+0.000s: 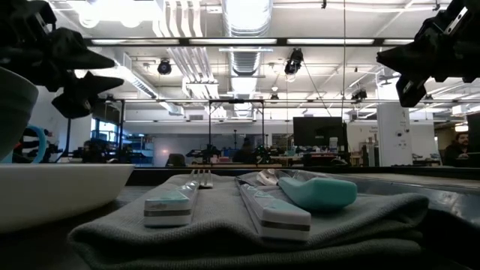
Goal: Set up tray
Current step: Return to Home Position
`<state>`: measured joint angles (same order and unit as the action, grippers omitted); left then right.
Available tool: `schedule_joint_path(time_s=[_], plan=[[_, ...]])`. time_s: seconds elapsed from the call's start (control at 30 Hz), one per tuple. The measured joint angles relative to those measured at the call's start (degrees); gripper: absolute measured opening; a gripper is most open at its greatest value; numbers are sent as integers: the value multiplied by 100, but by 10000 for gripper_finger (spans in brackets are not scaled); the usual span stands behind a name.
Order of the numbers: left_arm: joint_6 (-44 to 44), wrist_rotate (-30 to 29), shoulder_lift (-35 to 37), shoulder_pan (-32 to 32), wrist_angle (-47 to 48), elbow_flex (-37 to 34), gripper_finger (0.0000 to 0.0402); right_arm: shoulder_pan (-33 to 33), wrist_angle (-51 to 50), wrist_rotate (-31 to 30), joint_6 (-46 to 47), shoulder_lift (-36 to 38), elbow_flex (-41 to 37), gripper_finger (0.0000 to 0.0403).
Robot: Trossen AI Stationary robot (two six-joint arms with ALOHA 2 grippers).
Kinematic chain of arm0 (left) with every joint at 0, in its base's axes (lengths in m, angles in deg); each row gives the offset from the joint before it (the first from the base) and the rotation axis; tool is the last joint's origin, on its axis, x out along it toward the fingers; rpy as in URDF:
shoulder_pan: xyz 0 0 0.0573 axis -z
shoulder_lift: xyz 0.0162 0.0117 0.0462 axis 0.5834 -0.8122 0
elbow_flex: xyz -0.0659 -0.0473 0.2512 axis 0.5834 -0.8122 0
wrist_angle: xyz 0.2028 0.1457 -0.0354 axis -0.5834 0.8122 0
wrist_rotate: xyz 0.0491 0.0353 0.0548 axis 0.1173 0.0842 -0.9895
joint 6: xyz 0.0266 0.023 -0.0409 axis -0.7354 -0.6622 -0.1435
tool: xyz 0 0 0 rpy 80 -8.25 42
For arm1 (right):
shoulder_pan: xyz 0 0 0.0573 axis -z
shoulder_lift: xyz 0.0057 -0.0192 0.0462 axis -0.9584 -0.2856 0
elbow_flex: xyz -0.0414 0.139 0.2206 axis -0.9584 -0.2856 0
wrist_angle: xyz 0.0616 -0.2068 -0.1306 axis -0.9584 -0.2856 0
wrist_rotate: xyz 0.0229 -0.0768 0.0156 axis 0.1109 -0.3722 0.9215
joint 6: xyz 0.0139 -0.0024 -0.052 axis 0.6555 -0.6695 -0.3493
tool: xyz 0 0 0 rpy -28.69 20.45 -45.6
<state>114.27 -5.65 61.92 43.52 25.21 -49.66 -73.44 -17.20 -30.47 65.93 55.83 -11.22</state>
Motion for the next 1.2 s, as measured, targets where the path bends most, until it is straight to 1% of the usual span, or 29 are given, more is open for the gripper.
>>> schedule_joint_path(time_s=[0.67,1.2], plan=[[0,0,-848,0,0,0,137,2,0,0,2,-4,0,9],[0,-2,-1226,0,-1,0,137,2,0,0,0,-4,0,9]])
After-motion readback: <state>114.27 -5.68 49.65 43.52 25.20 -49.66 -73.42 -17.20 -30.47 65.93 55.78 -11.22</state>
